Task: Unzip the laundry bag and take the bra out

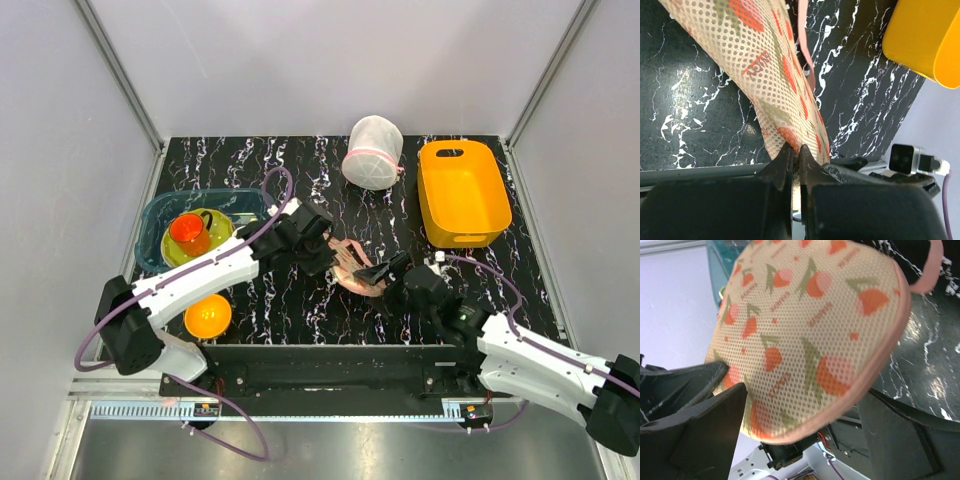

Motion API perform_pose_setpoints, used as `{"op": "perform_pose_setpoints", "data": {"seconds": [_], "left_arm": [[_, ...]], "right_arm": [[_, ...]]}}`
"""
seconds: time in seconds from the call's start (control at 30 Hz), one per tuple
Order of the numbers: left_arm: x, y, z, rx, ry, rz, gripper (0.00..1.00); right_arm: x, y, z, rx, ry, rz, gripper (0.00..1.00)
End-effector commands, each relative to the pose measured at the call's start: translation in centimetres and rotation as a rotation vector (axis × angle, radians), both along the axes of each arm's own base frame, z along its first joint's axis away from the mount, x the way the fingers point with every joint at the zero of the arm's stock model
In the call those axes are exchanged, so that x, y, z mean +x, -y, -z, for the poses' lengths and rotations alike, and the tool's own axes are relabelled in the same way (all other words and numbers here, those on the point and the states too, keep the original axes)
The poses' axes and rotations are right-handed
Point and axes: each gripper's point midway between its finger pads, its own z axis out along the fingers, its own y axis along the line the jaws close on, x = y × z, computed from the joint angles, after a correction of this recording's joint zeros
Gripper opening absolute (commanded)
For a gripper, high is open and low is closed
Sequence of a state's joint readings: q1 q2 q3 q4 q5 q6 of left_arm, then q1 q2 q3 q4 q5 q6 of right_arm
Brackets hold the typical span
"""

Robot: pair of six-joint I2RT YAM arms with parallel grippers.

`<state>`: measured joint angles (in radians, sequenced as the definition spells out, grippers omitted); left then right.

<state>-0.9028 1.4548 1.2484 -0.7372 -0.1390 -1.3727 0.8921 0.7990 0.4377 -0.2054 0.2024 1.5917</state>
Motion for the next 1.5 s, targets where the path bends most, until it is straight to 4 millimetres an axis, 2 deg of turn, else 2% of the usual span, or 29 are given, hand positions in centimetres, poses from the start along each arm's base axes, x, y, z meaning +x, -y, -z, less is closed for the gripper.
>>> {"op": "perform_pose_setpoints", "data": {"seconds": [0.0,0.07,0.13,0.17,0.2,0.23,0.27,0.3,0.37,0.4,0.47,0.53,0.57,0.63,0.7,0.73,0.97,1.03,1.17,1.4,1.47], "left_arm": [[0.5,1.1,-2.6,-0.102,0.076,0.022,0.00],[0.3,1.3,-2.4,-0.103,0.063,0.045,0.00],[0.2,1.3,-2.4,-0.100,0.066,0.057,0.00],[0.2,1.3,-2.4,-0.091,0.079,0.074,0.00],[0.2,1.3,-2.3,-0.090,0.087,0.086,0.00],[-0.1,1.4,-2.2,-0.083,0.099,0.128,0.04],[0.2,1.5,-2.4,-0.089,0.113,0.145,0.10],[0.0,1.4,-2.1,-0.087,0.115,0.166,0.16],[0.0,1.0,-2.2,-0.088,0.138,0.188,0.55],[-0.7,0.7,-1.1,-0.092,0.118,0.207,0.66],[-0.6,0.8,-2.3,-0.180,0.161,0.223,0.99],[-1.6,0.5,-1.3,-0.221,0.138,0.246,0.99],[-1.6,0.2,-2.0,-0.250,0.159,0.243,0.99],[-2.3,-0.4,-1.4,-0.257,0.145,0.245,0.99],[-2.4,-0.8,-1.8,-0.277,0.164,0.240,0.99],[-2.2,-1.4,-0.9,-0.271,0.151,0.217,0.99],[1.0,-2.7,-0.6,-0.372,0.238,0.115,0.99],[2.0,-3.1,0.1,-0.350,0.228,0.098,0.99],[4.0,-3.8,0.0,-0.343,0.262,0.066,0.99],[5.1,-3.0,-0.5,-0.344,0.270,0.080,0.99],[5.2,-3.0,-0.5,-0.373,0.271,0.053,0.99]], "right_arm": [[1.7,-1.0,-1.6,0.106,0.040,-0.001,0.95],[2.6,-0.9,-2.0,0.129,0.065,0.009,0.86],[3.1,-0.6,-2.6,0.132,0.101,0.016,0.74],[3.2,-0.5,-3.1,0.139,0.119,0.020,0.50],[3.4,-0.2,-3.4,0.136,0.133,0.025,0.33],[3.7,0.3,-3.8,0.135,0.144,0.043,0.14],[3.8,0.7,-3.7,0.125,0.138,0.050,0.00],[3.8,0.8,-3.9,0.143,0.127,0.053,0.00],[4.2,2.0,-3.8,0.171,0.116,0.086,0.00],[4.1,2.1,-3.7,0.189,0.102,0.077,0.00],[4.6,3.2,-3.5,0.210,0.092,0.117,0.00],[4.2,2.9,-3.5,0.252,0.069,0.085,0.00],[4.3,2.9,-3.5,0.272,0.056,0.088,0.00],[4.5,2.7,-3.8,0.304,0.050,0.070,0.00],[4.5,2.2,-4.2,0.337,0.041,0.048,0.00],[4.8,2.0,-4.6,0.354,0.050,0.041,0.00],[4.2,1.3,-5.3,0.412,0.030,0.003,0.00],[3.9,1.6,-5.5,0.420,0.039,0.002,0.00],[3.2,1.7,-5.3,0.433,0.025,-0.010,0.00],[1.9,2.0,-4.1,0.431,0.005,-0.032,0.00],[1.7,2.1,-4.5,0.440,0.015,-0.035,0.00]]}}
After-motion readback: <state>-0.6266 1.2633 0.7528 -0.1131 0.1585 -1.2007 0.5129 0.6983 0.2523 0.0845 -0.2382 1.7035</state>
